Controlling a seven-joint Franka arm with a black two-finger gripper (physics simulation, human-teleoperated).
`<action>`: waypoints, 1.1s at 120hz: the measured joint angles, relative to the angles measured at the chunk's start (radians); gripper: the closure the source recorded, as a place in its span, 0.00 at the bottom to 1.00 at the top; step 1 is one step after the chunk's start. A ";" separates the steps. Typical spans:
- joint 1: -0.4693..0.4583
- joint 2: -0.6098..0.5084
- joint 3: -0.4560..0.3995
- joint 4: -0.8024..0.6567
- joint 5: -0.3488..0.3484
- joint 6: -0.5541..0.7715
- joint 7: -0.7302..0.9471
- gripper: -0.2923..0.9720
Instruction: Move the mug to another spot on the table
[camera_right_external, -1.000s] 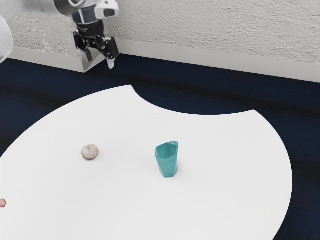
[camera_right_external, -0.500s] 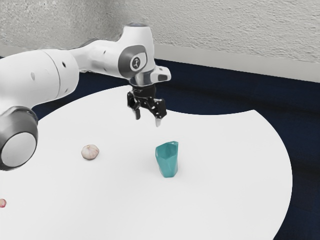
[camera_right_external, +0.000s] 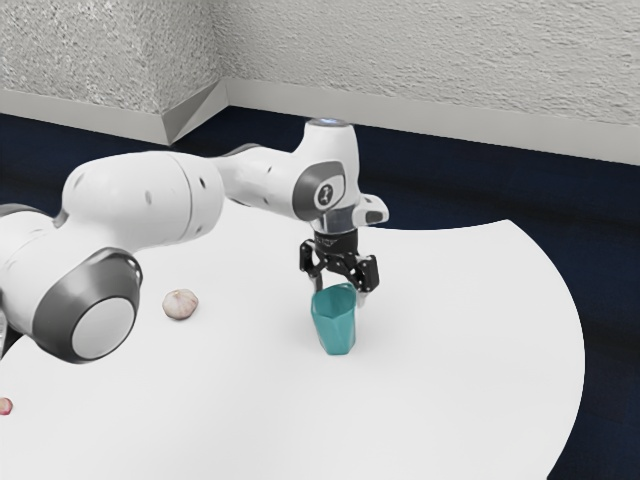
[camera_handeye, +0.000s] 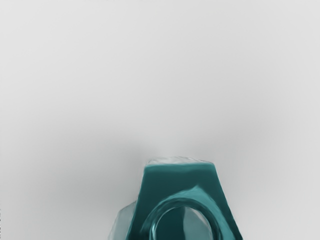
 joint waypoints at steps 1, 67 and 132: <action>0.000 0.000 0.000 0.000 0.000 0.001 -0.002 0.23; 0.000 0.029 0.025 0.000 -0.033 0.042 -0.179 0.25; 0.000 0.033 0.025 0.001 -0.033 0.047 -0.276 0.64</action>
